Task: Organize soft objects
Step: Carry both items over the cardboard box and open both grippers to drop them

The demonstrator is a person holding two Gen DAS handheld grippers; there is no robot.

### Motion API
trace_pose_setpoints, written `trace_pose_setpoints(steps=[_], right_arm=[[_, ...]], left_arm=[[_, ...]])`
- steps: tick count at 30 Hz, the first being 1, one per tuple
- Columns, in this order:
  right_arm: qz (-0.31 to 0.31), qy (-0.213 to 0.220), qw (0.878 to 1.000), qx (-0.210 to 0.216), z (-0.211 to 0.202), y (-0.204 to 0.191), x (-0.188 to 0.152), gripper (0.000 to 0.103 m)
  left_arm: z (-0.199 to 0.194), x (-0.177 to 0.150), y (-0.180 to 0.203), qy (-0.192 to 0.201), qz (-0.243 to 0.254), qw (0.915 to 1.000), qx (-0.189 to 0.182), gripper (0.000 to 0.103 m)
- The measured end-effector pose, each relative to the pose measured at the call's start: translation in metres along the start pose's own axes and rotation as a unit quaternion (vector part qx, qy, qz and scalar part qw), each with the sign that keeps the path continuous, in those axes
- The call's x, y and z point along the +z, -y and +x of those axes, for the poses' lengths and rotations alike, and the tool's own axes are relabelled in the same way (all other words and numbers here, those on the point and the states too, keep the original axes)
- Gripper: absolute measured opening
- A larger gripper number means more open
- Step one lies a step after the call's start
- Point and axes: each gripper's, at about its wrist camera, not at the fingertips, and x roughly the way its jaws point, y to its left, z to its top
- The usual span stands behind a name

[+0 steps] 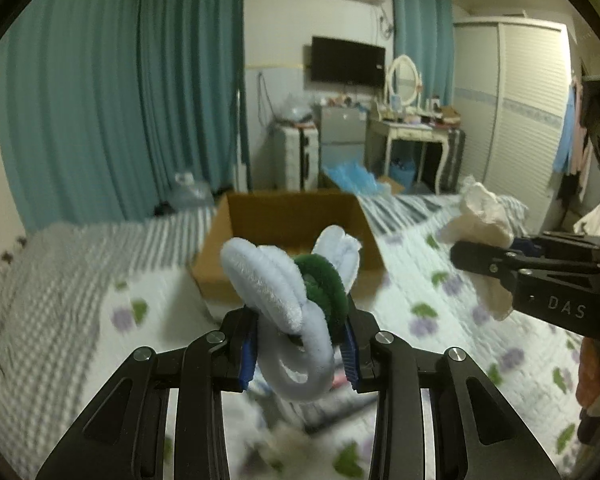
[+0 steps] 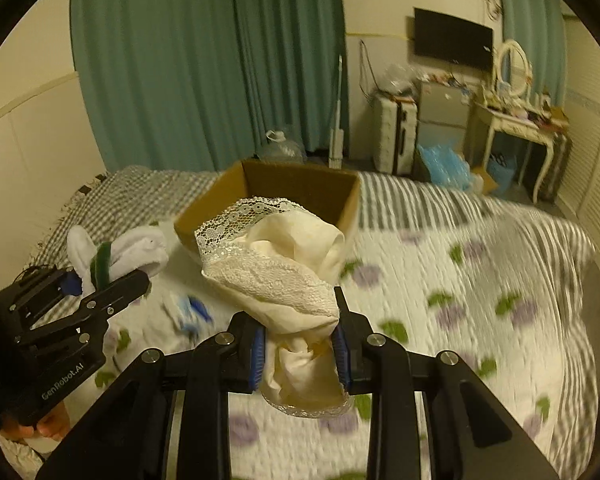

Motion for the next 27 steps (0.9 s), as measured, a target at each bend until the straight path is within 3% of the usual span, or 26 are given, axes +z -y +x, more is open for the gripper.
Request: trace_pose_setpoints(steps=[7,14,18,19,20,21,22,23,27], right_arm=[[0.000,0.009,1.000,0.019,0.061,-0.005,0.061,0.027],[0.018,-0.019,0.999,0.038,0.144,0.002,0.078,0.027],[0.037,-0.034,0.998,0.047,0.184,0.017,0.076,0.027],[0.037,-0.034,0.998,0.047,0.188,0.021,0.075,0.028],[0.039,-0.033,0.998,0.045,0.192,0.025,0.074,0.033],[0.044,-0.032,0.998,0.043,0.196,0.028,0.073,0.044],[0.051,-0.029,0.997,0.042,0.197,0.031,0.073,0.052],[0.059,-0.025,0.997,0.041,0.197,0.034,0.074,0.066],[0.075,-0.008,0.996,0.037,0.183,0.043,0.077,0.082]], left_arm=[[0.048,0.038,-0.025,0.017,0.024,0.9995,0.014,0.033],[0.134,0.056,-0.046,-0.016,0.024,0.9996,0.005,0.034],[0.163,0.052,-0.043,-0.017,0.058,0.9981,0.003,0.037],[0.169,0.051,-0.042,-0.018,0.069,0.9975,0.004,0.048],[0.177,0.049,-0.041,-0.020,0.077,0.9968,0.007,0.057],[0.181,0.049,-0.042,-0.023,0.079,0.9966,0.008,0.075],[0.185,0.049,-0.043,-0.026,0.078,0.9966,0.010,0.083],[0.187,0.048,-0.045,-0.024,0.072,0.9970,0.014,0.083],[0.183,0.051,-0.052,-0.009,0.054,0.9983,0.021,0.083]])
